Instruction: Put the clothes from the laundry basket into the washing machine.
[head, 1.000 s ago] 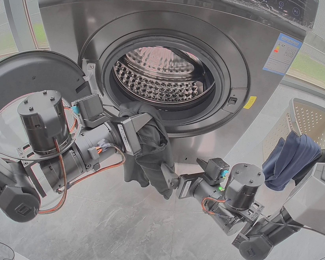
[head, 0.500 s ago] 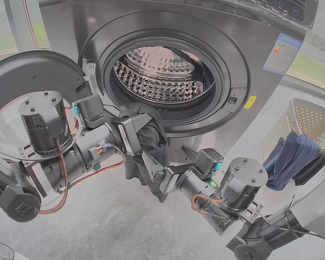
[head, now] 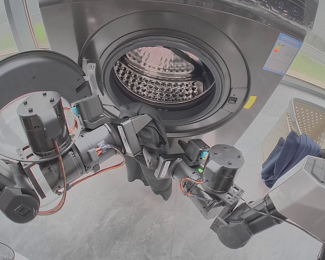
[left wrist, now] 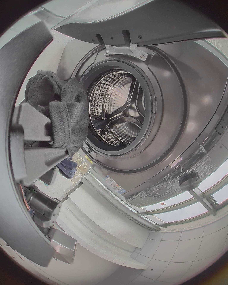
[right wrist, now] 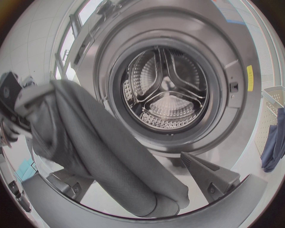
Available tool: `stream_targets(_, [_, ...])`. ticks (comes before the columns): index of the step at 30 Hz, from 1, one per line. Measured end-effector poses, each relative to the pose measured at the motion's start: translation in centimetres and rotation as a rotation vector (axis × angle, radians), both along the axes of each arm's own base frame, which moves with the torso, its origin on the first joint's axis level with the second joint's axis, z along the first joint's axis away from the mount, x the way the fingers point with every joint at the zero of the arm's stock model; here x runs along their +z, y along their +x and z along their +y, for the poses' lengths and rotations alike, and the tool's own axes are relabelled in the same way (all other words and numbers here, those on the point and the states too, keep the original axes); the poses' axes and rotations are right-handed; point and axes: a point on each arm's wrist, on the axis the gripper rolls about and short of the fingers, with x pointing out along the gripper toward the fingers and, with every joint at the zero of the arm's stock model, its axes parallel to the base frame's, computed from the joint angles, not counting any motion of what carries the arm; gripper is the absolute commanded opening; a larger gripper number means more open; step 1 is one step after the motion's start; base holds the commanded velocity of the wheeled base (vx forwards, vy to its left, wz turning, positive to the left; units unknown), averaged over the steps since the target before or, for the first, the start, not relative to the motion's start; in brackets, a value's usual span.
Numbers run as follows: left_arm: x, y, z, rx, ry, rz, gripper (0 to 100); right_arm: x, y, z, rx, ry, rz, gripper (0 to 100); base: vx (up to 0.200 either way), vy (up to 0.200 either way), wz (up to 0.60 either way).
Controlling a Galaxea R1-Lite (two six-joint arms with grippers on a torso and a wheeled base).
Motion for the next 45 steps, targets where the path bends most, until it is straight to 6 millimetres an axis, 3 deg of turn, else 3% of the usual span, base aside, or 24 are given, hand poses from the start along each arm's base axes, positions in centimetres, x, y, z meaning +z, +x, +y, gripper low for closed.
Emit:
stream_targets(5, [0.0, 0.0, 0.0, 0.0, -0.001, -0.001, 0, -1.3, 0.6, 0.1, -0.017, -0.028, 0.029, 100, 0.0, 0.0, 0.0])
stream_targets(12, [0.0, -0.1, 0.0, 0.0, -0.001, -0.001, 0, -1.9, 1.8, -1.4, -0.065, -0.047, 0.051, 100, 0.0, 0.0, 0.0])
stream_targets(24, [0.2, -0.1, 0.2, 0.005, -0.001, -0.007, 0, -1.2, 1.7, -4.7, -0.125, -0.073, 0.072, 100, 0.0, 0.0, 0.0])
stream_targets(29, [0.1, -0.3, 0.2, 0.003, 0.0, -0.004, 0, -0.6, 2.7, -6.1, -0.17, -0.065, 0.056, 100, 0.0, 0.0, 0.0])
stream_targets(45, [-1.0, -1.7, 1.0, -0.006, 0.034, 0.034, 0, 0.6, 5.0, -6.2, -0.208, -0.018, -0.001, 100, 0.0, 0.0, 0.0])
